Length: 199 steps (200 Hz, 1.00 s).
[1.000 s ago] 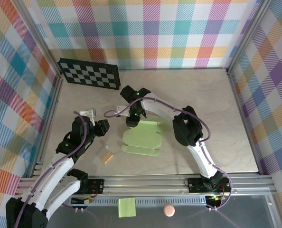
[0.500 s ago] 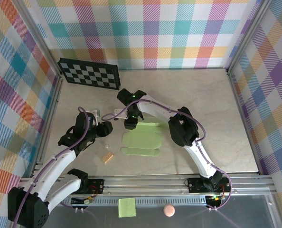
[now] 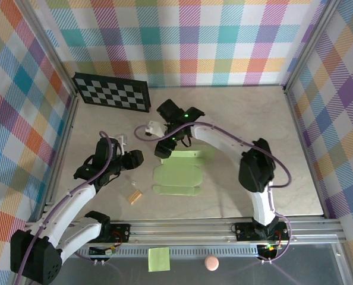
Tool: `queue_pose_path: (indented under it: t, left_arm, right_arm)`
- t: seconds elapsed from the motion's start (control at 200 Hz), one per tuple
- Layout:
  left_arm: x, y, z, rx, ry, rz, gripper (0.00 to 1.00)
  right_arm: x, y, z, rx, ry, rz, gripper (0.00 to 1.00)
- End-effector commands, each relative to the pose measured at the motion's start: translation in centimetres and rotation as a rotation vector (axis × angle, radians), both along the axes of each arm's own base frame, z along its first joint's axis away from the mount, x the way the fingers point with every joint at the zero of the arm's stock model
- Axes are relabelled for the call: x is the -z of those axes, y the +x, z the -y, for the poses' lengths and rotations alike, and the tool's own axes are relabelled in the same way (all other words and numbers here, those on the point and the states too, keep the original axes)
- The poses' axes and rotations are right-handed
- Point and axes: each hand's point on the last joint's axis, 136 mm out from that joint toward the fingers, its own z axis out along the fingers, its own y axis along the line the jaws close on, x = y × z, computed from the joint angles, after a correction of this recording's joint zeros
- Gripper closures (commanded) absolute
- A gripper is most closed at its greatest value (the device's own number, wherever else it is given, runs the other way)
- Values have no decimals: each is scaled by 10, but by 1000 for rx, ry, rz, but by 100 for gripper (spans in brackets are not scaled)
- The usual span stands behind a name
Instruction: Fold the paper box
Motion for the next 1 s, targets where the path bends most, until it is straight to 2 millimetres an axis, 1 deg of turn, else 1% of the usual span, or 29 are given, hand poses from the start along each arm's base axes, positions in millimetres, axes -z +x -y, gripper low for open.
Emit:
queue_pose_path:
  t: [0.0,0.03,0.045,0.075,0.14,0.195,0.225,0.27,0.37,0.425,0.47,0.545,0.655,0.675,0.765,0.9,0.98,0.99]
  left_arm:
    - [-20,11,15,30,-93,29,45]
    - [-19,11,20,49,-109,19,46]
    - [-25,15,24,63,-128,43,47]
    - [-27,17,31,88,-149,49,49]
    - [-28,22,41,114,-179,38,49]
    - [-26,26,47,124,-189,24,49]
    - [-25,28,51,131,-190,15,49]
    - [-26,33,57,142,-193,10,49]
    - [-25,46,68,163,-200,11,50]
    - [-24,54,72,163,-193,3,50]
    - [-21,59,75,169,-181,-11,51]
    - [-13,67,81,187,-161,-42,52]
    - [-3,71,95,239,-170,-99,54]
    - [1,71,96,244,-165,-117,54]
    - [7,73,101,264,-154,-151,55]
    - [19,68,104,282,-136,-204,59]
    - [20,65,107,294,-131,-208,61]
    - [24,62,106,292,-125,-227,61]
  right_arm:
    - [-19,8,9,168,122,-52,24]
    - [-22,10,15,220,138,-61,25]
    - [-24,11,17,244,146,-64,25]
    - [-24,13,24,295,156,-77,26]
    - [-28,16,37,411,193,-109,29]
    - [-26,18,50,504,216,-141,31]
    - [-29,18,57,554,242,-160,33]
    - [-25,19,68,637,265,-198,36]
    - [-17,20,92,809,285,-295,47]
    - [-11,17,103,863,272,-330,53]
    - [-7,15,109,889,280,-354,54]
    - [-2,12,115,902,307,-398,55]
    - [10,13,120,930,322,-455,56]
    - [12,13,121,931,320,-462,57]
    - [19,14,119,928,303,-490,59]
    - [26,14,118,927,268,-508,65]
    - [31,14,117,927,255,-516,68]
    - [32,14,118,928,253,-519,68]
